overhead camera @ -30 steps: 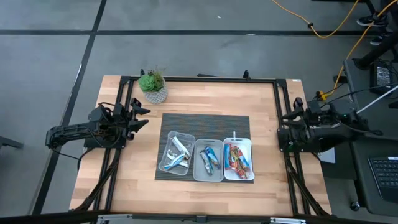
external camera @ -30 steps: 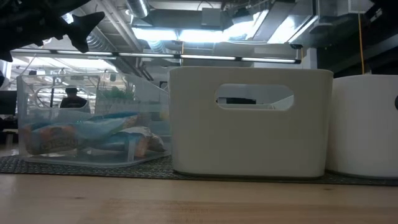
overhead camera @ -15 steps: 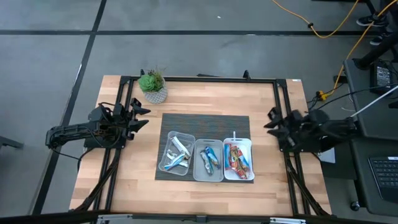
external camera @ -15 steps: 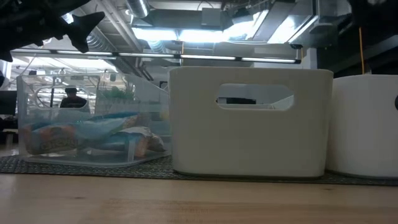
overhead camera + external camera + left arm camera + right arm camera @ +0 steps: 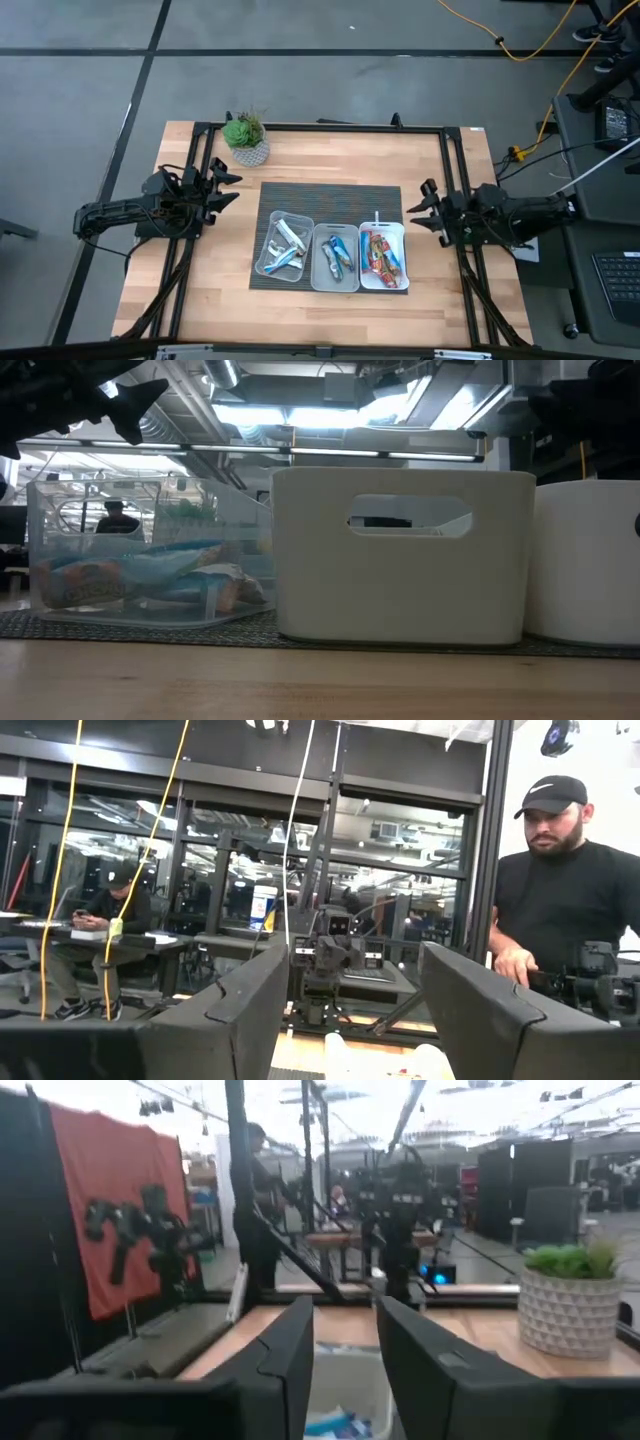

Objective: Pick and place Granola Bars by type
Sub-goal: Return to Home Position

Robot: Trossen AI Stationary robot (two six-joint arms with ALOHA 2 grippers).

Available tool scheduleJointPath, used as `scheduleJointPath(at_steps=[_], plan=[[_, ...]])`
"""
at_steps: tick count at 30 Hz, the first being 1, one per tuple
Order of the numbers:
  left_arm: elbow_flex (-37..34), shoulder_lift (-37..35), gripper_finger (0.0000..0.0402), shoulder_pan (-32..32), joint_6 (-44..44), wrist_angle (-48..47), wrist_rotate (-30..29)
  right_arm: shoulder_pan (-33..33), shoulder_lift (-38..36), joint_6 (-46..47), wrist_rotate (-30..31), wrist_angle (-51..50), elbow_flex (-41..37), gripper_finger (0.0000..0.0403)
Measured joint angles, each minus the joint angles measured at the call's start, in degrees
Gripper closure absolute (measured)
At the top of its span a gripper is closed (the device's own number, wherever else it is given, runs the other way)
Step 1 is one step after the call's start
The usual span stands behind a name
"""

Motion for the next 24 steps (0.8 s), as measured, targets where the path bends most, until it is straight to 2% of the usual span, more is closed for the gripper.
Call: scheduleJointPath(at_steps=[6, 9, 24], plan=[[0.0, 0.0, 0.0185, 0.02, 0.0, 0.01, 0.0, -0.28, 0.0, -2.9, 0.65, -1.56, 0.0, 0.0286], [0.0, 0.0, 0.0183, 0.01, 0.0, 0.0, 0.0, -0.28, 0.0, -5.73, 0.63, -6.74, 0.0, 0.0286], [0.0, 0.0, 0.0184, 0.02, 0.0, 0.02, 0.0, -0.28, 0.02, -2.82, 1.53, -8.75, 0.0, 0.0286]])
